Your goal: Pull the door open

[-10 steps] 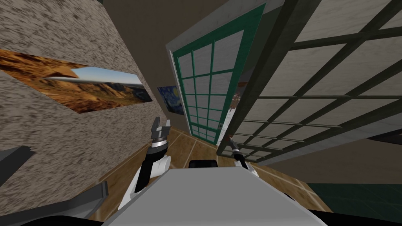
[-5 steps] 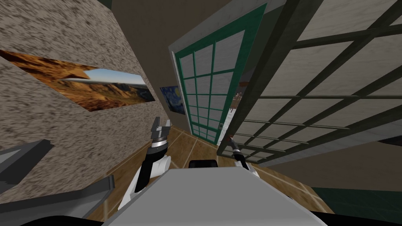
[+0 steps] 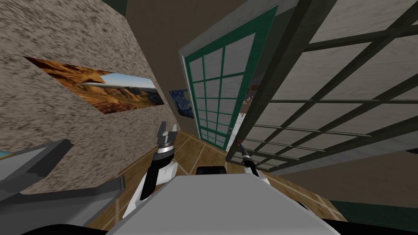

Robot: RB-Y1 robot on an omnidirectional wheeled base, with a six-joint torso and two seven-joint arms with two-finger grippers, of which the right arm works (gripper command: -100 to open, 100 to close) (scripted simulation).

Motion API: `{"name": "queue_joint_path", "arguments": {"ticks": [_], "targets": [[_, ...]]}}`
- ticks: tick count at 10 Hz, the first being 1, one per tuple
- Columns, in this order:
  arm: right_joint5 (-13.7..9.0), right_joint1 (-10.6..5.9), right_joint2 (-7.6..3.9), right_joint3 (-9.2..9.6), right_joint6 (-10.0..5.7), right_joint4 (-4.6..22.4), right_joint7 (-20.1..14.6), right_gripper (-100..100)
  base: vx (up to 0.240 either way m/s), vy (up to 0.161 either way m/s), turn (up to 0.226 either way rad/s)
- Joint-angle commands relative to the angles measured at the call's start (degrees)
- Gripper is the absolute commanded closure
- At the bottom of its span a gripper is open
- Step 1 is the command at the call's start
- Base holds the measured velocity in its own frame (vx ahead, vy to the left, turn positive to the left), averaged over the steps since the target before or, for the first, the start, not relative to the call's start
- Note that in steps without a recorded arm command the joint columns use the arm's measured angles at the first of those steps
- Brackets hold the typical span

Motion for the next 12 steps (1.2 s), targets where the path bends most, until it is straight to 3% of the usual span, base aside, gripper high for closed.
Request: {"name": "queue_joint_path", "arguments": {"ticks": [1, 2, 9, 12], "targets": [[-1.2, 0.99, -0.12, 0.26, 0.78, -1.7, -2.9, 100, -0.028, -0.011, 0.049], [-1.2, 0.99, -0.12, 0.26, 0.78, -1.7, -3.1, 100, -0.022, -0.013, 0.028], [-6.0, 1.73, -0.60, 2.33, 1.06, -2.7, -13.7, 100, -0.031, -0.015, 0.058], [-7.0, 1.87, -0.70, 2.75, 1.12, -2.9, -17.0, 100, -0.028, -0.014, 0.040]]}}
